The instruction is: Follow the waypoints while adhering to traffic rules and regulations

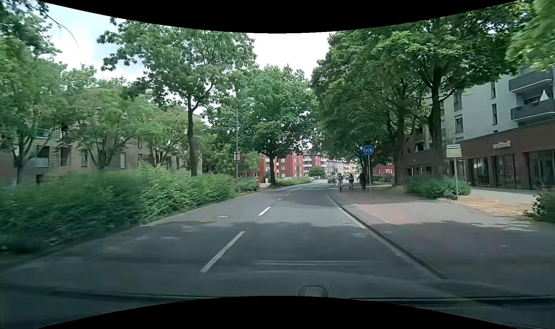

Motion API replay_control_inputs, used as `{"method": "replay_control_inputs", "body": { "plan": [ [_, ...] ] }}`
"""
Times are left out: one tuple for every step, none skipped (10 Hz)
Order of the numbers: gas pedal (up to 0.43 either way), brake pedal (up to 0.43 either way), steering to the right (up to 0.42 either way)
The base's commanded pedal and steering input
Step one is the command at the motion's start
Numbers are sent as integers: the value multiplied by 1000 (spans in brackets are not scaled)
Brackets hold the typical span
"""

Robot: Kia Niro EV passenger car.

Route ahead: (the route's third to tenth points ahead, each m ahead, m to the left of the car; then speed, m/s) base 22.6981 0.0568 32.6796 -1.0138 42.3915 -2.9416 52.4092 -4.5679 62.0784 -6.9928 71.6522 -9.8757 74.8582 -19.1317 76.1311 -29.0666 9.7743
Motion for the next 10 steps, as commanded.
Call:
{"method": "replay_control_inputs", "body": {
  "plan": [
    [110, 18, 13],
    [110, 18, 14],
    [110, 18, 13],
    [98, 18, 12],
    [98, 18, 11],
    [87, 18, 11],
    [87, 18, 11],
    [79, 18, 11],
    [79, 18, 11],
    [79, 18, 13]
  ]
}}
